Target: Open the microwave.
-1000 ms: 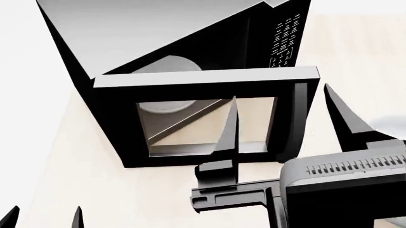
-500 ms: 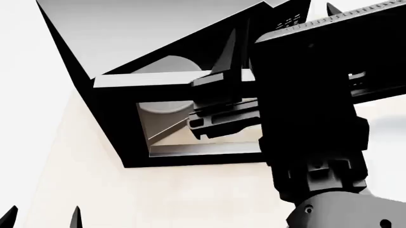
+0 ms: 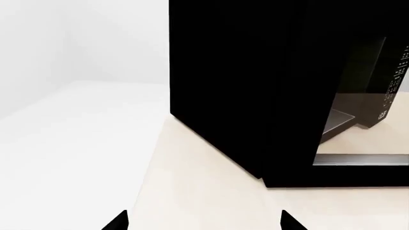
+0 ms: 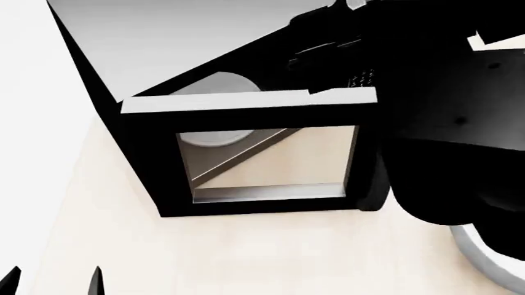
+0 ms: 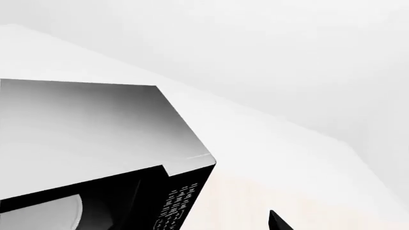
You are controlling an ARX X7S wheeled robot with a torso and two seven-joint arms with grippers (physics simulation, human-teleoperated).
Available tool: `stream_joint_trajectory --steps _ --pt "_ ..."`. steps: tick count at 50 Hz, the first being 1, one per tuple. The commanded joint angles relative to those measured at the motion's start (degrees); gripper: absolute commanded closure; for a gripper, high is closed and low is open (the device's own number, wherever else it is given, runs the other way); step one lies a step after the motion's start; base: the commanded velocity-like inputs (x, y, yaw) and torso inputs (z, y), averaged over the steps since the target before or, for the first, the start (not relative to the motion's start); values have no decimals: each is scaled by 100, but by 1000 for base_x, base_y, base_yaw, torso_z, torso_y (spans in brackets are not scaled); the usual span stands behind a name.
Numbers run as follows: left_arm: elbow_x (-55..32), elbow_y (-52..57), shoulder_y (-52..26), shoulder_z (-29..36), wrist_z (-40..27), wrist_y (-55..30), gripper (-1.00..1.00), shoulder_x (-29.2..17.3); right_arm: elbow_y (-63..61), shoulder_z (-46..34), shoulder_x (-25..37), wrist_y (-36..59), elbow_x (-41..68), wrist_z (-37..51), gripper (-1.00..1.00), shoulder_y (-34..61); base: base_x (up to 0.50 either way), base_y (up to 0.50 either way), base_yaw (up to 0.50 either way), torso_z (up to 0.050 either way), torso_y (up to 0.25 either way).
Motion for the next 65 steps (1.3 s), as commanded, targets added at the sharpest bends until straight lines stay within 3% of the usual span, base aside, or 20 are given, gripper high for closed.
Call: stream_joint_trajectory --steps 1,23,65 --pt "-40 15 4 4 -1 6 -100 -26 1319 -372 -348 388 -185 -526 -100 584 0 0 0 0 0" --pt "-74 25 8 -11 -29 61 -100 -67 2803 -507 -733 561 -69 -993 -100 752 0 0 0 0 0" --pt "-155 157 59 25 -76 75 -100 -147 3096 -777 -727 923 158 -998 -100 655 0 0 0 0 0"
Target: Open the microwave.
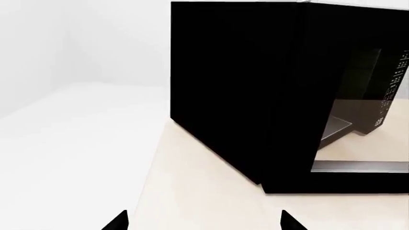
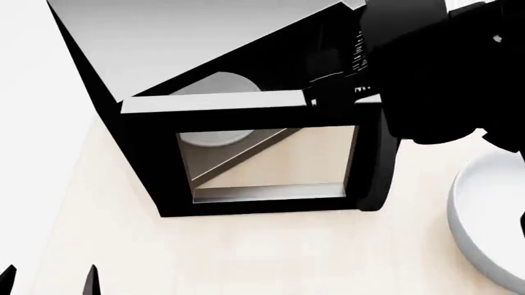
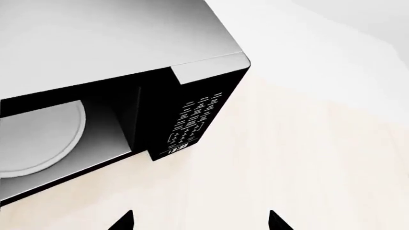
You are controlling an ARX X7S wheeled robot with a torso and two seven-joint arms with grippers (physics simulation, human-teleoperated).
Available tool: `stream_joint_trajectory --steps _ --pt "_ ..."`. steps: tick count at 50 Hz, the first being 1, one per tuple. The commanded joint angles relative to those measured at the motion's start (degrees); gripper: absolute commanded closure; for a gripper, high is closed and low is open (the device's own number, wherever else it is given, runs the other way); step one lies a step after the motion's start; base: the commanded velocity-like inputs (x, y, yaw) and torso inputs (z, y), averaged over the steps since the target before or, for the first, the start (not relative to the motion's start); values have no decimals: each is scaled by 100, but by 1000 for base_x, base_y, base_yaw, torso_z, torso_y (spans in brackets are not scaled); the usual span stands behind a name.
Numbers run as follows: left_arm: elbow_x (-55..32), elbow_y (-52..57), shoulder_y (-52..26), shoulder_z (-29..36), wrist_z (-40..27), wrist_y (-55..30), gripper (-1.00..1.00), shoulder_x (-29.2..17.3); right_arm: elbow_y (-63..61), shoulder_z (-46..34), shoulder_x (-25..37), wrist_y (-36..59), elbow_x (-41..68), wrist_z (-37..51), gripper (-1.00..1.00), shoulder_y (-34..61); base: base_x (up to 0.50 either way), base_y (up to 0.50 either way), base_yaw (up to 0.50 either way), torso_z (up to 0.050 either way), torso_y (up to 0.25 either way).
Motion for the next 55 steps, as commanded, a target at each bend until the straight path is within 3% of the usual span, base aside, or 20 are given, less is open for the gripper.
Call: stream_joint_trajectory --steps 1,26,55 --pt "-12 36 15 9 -22 1 -100 -21 -15 -25 74 132 136 58 -100 -31 0 0 0 0 0" --pt "-32 76 26 41 -62 -10 -100 -53 -129 -8 180 387 593 209 -100 -71 0 0 0 0 0" --pt "-36 108 55 73 -87 53 -100 -91 -694 -15 496 805 1828 834 -100 -308 0 0 0 0 -1"
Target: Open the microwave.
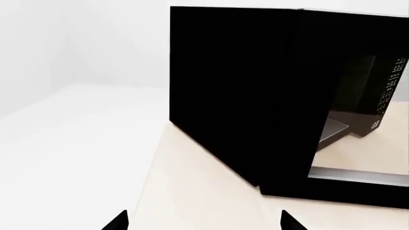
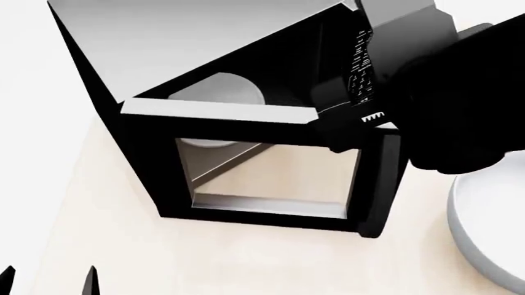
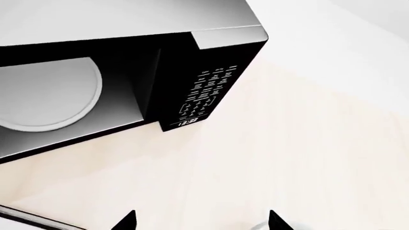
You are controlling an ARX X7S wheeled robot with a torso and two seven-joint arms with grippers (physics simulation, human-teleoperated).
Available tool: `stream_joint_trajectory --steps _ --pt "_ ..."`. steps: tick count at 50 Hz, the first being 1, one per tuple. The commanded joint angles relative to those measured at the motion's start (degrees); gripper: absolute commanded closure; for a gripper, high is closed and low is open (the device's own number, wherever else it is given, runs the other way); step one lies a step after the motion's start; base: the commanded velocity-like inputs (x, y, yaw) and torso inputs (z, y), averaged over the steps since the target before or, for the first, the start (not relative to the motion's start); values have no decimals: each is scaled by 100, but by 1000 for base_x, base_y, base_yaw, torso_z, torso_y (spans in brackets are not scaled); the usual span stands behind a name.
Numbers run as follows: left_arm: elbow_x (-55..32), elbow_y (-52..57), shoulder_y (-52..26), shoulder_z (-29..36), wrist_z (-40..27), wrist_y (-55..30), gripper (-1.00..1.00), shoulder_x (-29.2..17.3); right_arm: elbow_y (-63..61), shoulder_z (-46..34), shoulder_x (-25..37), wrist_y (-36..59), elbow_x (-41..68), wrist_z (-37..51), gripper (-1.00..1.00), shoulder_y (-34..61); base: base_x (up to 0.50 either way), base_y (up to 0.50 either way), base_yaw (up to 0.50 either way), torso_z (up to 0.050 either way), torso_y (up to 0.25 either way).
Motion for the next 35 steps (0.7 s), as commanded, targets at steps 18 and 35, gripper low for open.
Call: stream_joint_trajectory --steps 18,35 --pt "-6 16 4 49 -23 25 -100 -29 -466 -347 323 209 1392 365 -100 -284 0 0 0 -1 -4" --pt "-8 91 43 69 -58 21 -100 -66 -818 -625 429 269 1888 391 -100 -282 0 0 0 -1 -4"
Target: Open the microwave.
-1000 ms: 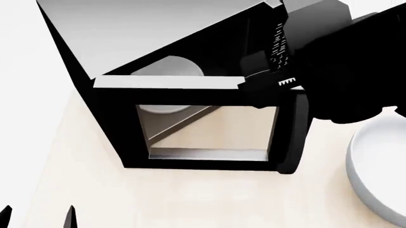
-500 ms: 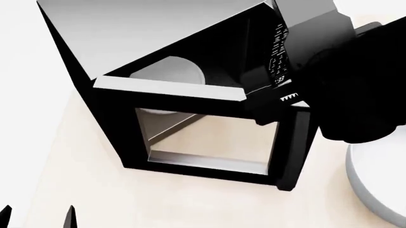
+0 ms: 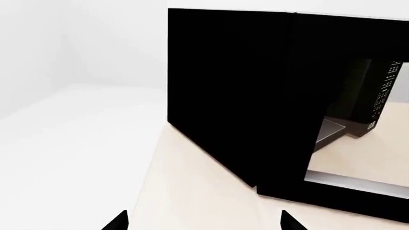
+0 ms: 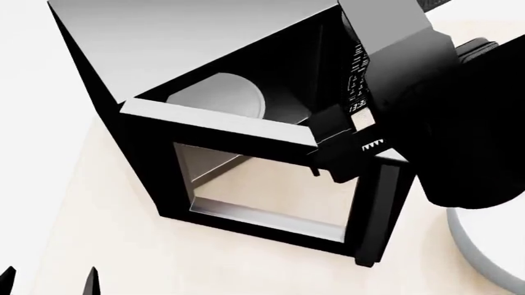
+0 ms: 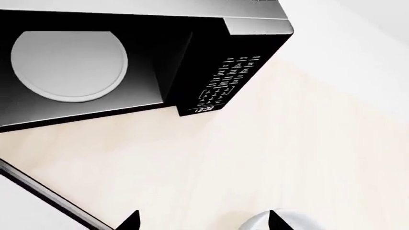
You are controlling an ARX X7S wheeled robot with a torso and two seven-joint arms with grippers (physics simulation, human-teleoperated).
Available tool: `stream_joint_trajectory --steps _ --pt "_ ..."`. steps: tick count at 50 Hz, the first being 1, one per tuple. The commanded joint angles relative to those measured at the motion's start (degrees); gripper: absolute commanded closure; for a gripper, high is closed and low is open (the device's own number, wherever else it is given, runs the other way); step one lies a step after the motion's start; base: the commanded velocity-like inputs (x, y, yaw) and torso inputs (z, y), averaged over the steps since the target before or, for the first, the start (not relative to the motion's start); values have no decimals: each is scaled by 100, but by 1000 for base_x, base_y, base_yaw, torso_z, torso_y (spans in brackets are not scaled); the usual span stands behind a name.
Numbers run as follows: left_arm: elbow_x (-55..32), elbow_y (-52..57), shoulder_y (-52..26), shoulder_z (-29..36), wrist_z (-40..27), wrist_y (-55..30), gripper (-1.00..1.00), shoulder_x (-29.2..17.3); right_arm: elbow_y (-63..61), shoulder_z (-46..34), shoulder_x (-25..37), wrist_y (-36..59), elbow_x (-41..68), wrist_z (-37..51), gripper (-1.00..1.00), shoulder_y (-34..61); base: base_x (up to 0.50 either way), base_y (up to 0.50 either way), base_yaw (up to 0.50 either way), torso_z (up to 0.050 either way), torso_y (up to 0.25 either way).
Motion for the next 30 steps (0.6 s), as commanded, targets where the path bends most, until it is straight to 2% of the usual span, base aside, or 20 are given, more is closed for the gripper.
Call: stream_joint_trajectory --steps 1,30 --pt "-1 24 9 13 -18 1 -100 -20 -214 -431 52 25 743 -171 -100 -311 0 0 0 -10 -10" --pt "-44 -6 -22 34 -27 20 -100 -50 -681 -907 370 -88 1880 28 -100 10 0 0 0 -1 -5"
